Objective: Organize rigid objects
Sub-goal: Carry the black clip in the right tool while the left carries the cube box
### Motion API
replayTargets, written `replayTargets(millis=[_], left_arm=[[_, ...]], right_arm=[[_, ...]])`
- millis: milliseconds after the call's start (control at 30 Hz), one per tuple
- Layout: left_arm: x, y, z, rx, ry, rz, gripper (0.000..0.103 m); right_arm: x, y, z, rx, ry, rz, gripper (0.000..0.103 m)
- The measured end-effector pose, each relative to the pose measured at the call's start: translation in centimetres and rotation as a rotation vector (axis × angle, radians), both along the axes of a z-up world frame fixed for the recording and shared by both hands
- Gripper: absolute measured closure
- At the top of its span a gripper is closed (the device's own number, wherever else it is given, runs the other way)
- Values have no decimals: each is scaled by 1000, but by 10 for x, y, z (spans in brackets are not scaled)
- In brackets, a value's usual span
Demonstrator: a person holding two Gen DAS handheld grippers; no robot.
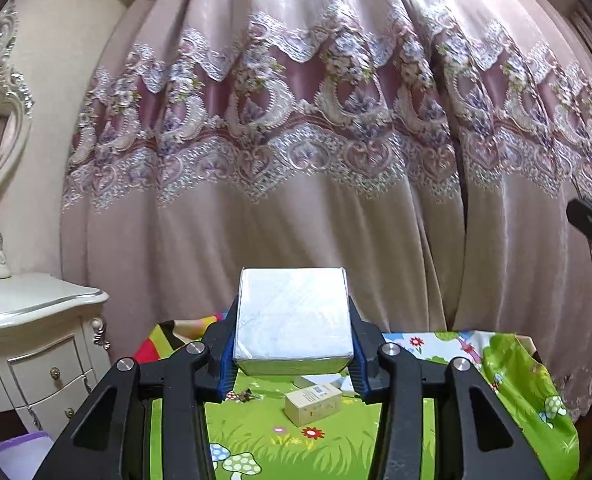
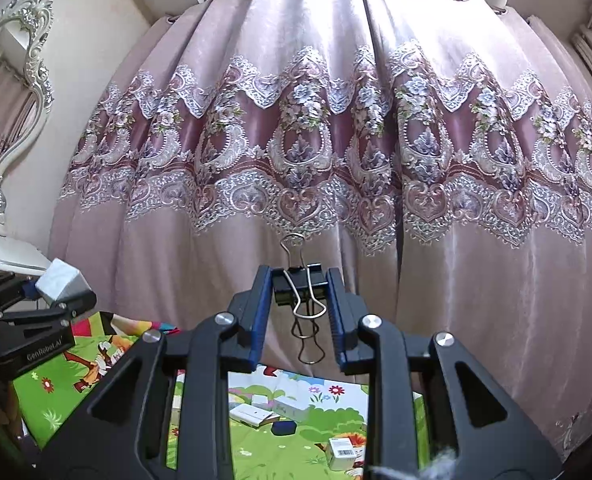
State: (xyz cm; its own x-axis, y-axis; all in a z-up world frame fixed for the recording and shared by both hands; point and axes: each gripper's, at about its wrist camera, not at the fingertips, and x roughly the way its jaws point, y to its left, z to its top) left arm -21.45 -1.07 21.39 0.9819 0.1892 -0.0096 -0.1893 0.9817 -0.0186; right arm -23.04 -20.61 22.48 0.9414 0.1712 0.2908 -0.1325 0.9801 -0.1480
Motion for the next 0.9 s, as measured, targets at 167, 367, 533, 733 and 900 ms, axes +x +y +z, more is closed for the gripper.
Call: replayTargets(millis=[167,367,533,733,900], left_arm=[[-4,8,1,-4,10,10,58],[-12,21,-4,-14,48,23,58],[-19,44,-17,-56,161,36,58],[-37,83,-35,-124,254,97,58],[-58,116,-54,-166,327,155,58]], right_arm=[[-2,8,-1,-15,12,26,72],[-4,23,-1,-41,29,77,72],[-1,46,-7,-74,107,179,72],[3,79,-16,-105,216,330,72],[5,109,-25,-141,299,451,72]])
